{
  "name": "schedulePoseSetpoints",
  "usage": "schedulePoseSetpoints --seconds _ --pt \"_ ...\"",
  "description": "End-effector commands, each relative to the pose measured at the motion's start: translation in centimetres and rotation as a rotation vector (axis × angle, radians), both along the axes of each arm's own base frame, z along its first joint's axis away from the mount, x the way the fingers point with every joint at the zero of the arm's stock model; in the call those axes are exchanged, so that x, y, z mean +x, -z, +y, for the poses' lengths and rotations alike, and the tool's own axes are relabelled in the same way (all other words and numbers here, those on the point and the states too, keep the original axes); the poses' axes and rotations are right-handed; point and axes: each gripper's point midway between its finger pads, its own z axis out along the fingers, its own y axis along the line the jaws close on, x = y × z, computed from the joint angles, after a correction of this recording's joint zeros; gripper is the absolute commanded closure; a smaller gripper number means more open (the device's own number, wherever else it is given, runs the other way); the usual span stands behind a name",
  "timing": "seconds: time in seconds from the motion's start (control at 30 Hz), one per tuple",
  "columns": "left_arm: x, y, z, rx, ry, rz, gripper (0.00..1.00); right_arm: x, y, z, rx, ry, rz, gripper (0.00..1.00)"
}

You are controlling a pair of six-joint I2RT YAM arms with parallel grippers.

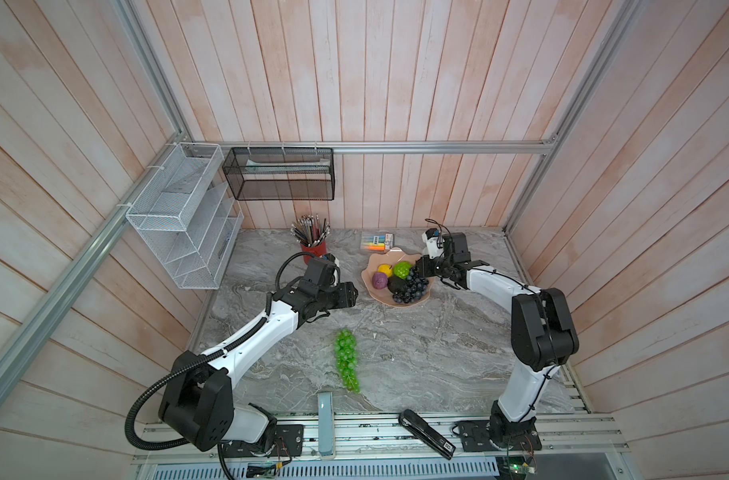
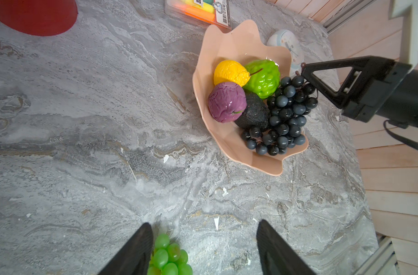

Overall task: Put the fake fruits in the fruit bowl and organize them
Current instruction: 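Lower the black grapes into the bowl beside the avocado, then release the grapes with the right gripper while the left gripper reaches the green grapes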

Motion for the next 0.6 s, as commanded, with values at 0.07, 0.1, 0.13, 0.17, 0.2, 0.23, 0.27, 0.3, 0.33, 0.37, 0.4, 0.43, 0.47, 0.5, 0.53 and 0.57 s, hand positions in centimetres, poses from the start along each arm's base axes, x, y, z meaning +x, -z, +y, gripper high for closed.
schedulePoseSetpoints --seconds 0.07,0.1,0.13,0.17,0.2,0.23,0.27,0.3,0.33,0.37,0.4,0.43,0.47,0.5,0.53,0.57 --pt "0.2 -0.7 -0.1 -0.003 0.012 -0.004 0.29 0.9 -0.6 -0.3 -0.042 -0.006 -0.019 0.88" --pt "0.1 -0.6 -0.1 -0.003 0.013 -0.001 0.29 0.9 -1.0 -0.4 -0.046 -0.002 -0.028 0.82" --pt "0.1 -0.7 -0.1 -0.005 0.013 0.000 0.29 0.9 -1.4 -0.5 -0.047 0.002 -0.038 0.79" --pt "0.0 -0.6 -0.1 -0.005 0.012 0.005 0.28 0.9 -1.9 -0.6 -0.047 0.006 -0.047 0.76" --pt "-0.1 -0.5 -0.2 -0.008 0.015 0.009 0.28 0.9 -2.5 -0.7 -0.049 0.010 -0.060 0.69" --pt "-0.2 -0.4 -0.2 -0.012 0.016 0.017 0.28 0.8 -2.8 -0.9 -0.051 0.014 -0.068 0.64" --pt "-0.4 -0.2 -0.2 -0.012 0.018 0.026 0.28 0.9 -3.4 -0.9 -0.053 0.018 -0.081 0.58" --pt "-0.6 0.1 -0.1 -0.008 0.018 0.042 0.28 0.9 -3.7 -1.0 -0.059 0.023 -0.088 0.55" --pt "-0.7 0.4 -0.1 -0.003 0.018 0.057 0.28 0.9 -4.1 -1.1 -0.063 0.026 -0.095 0.53" --pt "-1.0 0.8 0.0 0.006 0.018 0.072 0.28 0.8 -4.5 -1.2 -0.068 0.031 -0.101 0.53" --pt "-1.2 1.1 0.2 0.014 0.018 0.087 0.28 0.7 -4.9 -1.2 -0.065 0.031 -0.106 0.53" --pt "-1.6 1.3 0.3 0.019 0.018 0.101 0.28 0.5 -5.3 -1.0 -0.061 0.028 -0.110 0.53" --pt "-1.9 1.6 0.5 0.025 0.020 0.112 0.28 0.1 -5.6 -0.8 -0.059 0.021 -0.115 0.53" --pt "-2.3 2.0 0.7 0.029 0.019 0.126 0.29 -0.3 -5.9 -0.5 -0.058 0.014 -0.121 0.53" --pt "-2.7 2.3 0.8 0.032 0.019 0.136 0.29 -0.7 -6.1 -0.2 -0.058 0.007 -0.124 0.54" --pt "-3.1 2.6 1.0 0.033 0.020 0.149 0.30 -1.3 -6.2 0.2 -0.062 -0.001 -0.127 0.54"
